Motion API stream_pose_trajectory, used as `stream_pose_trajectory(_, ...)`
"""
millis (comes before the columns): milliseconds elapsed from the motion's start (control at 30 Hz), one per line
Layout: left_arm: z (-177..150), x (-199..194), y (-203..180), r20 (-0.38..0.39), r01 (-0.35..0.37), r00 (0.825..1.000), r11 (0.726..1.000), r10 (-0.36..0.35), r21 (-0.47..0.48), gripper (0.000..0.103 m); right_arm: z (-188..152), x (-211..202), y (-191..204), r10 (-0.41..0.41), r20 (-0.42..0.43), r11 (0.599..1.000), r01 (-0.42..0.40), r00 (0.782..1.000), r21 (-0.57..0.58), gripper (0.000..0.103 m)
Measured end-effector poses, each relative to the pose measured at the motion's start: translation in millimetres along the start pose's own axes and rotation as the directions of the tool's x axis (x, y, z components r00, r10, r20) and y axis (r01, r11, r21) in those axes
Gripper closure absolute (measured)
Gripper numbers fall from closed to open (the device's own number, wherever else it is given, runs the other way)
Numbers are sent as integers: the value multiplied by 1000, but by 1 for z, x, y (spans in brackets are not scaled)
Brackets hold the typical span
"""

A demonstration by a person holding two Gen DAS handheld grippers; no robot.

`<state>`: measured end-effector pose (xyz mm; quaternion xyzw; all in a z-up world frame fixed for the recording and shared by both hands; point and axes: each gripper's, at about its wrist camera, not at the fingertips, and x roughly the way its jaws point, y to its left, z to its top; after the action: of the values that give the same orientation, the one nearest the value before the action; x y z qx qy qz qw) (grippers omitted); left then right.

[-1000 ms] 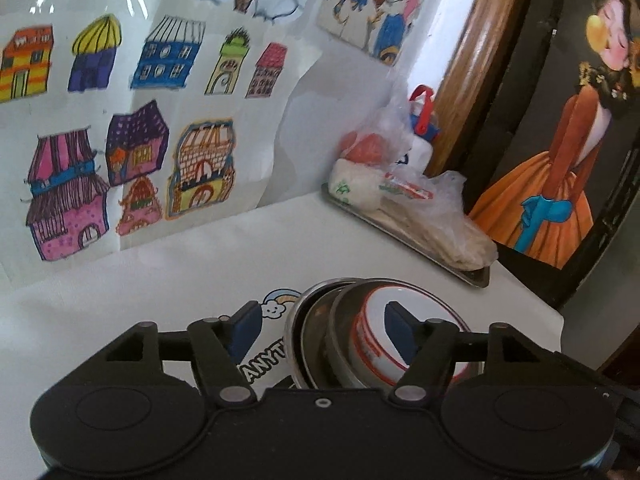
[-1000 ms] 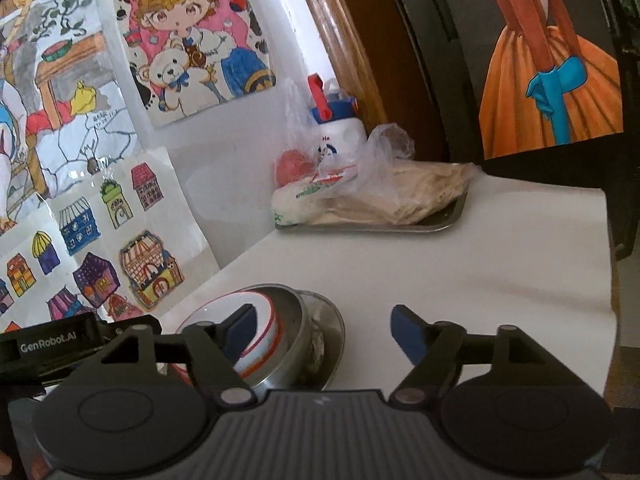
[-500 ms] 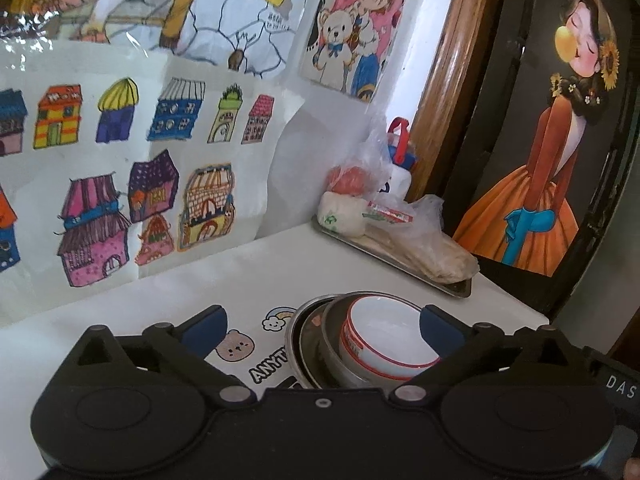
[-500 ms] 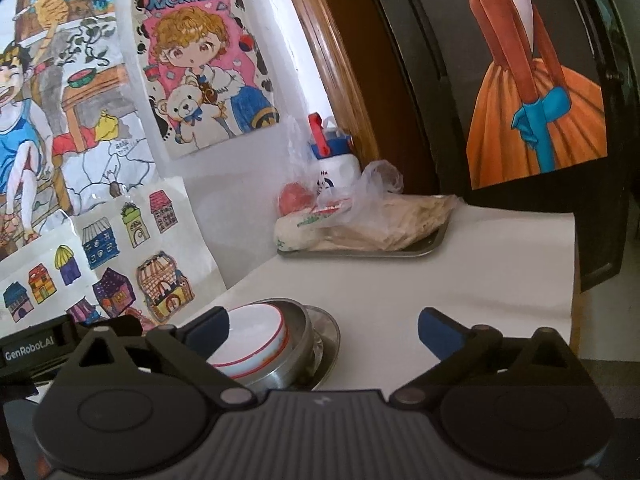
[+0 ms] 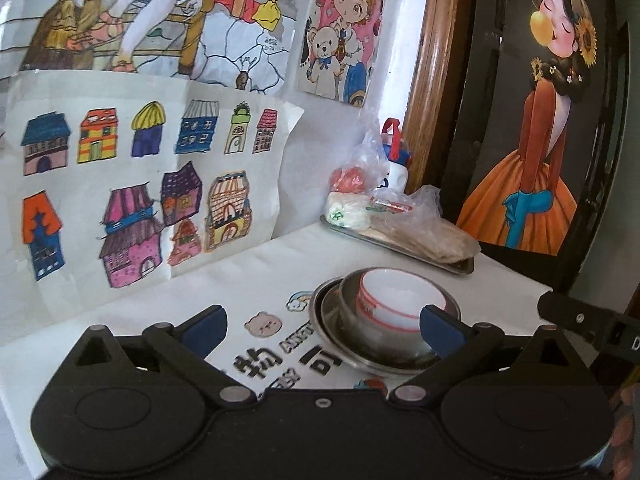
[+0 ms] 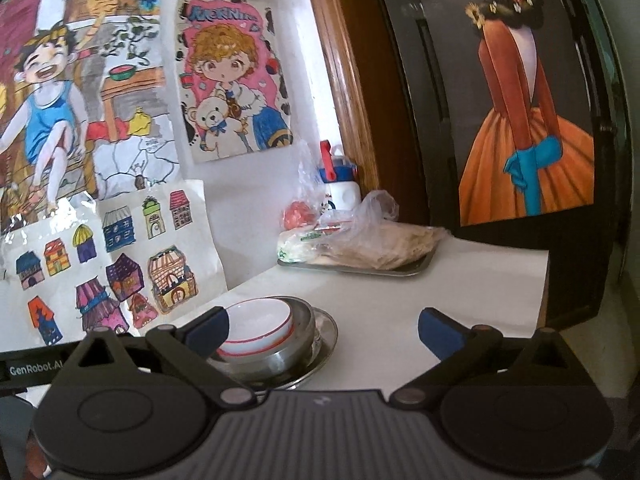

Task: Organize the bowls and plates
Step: 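Withdraw both tools back from the stacked dishes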

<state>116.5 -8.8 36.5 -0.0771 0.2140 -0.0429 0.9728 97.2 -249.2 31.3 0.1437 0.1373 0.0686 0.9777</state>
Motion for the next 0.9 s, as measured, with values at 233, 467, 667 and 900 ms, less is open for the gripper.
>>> stream_pose_trajectory(233, -13, -18, 4, -6, -12, 1000, 1000, 12, 3, 1, -8, -21, 10, 1, 20, 999, 0, 1000, -43, 0)
stream_pose_trajectory(467, -23, -35, 8, -1, -42, 999, 999, 42, 1, 1, -19, -32, 12, 8, 0, 997, -8, 1000, -75, 0)
stream_pose_trajectory(667, -31, -47, 11, 3, -60, 998, 998, 60, -6, 1, -25, -43, 12, 11, 2, 997, -11, 1000, -81, 0)
stream_pose_trajectory(900, -40, -56, 8, 4, -63, 998, 998, 63, 7, 1, -34, -58, 14, 2, 11, 996, -1, 1000, -94, 0)
